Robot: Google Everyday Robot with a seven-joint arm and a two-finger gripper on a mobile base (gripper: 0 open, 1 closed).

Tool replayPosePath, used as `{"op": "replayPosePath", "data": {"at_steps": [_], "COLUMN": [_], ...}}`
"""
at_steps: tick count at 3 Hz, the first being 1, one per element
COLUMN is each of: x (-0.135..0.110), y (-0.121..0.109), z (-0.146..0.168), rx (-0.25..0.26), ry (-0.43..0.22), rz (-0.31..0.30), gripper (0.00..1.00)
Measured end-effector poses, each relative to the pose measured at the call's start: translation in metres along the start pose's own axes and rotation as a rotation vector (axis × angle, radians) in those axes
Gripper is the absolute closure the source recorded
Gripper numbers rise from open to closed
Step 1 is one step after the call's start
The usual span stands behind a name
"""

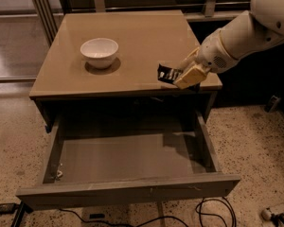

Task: Place rxbar chocolate into top drawer

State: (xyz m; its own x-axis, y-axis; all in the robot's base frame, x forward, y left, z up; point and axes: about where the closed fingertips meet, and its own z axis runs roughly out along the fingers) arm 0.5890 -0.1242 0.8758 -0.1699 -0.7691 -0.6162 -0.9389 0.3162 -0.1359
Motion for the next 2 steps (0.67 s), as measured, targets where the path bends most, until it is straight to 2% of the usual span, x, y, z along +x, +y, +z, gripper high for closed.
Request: {"op": "replayPosePath", "data": {"at_steps": [1, 2], "x": [0.0, 0.003], "y": [0.0, 0.014], "z": [0.0, 0.011], "rx": [0.0, -0.021], "ry": [0.0, 0.002], "rz": [0.0, -0.014], "gripper": [1.0, 1.0]}}
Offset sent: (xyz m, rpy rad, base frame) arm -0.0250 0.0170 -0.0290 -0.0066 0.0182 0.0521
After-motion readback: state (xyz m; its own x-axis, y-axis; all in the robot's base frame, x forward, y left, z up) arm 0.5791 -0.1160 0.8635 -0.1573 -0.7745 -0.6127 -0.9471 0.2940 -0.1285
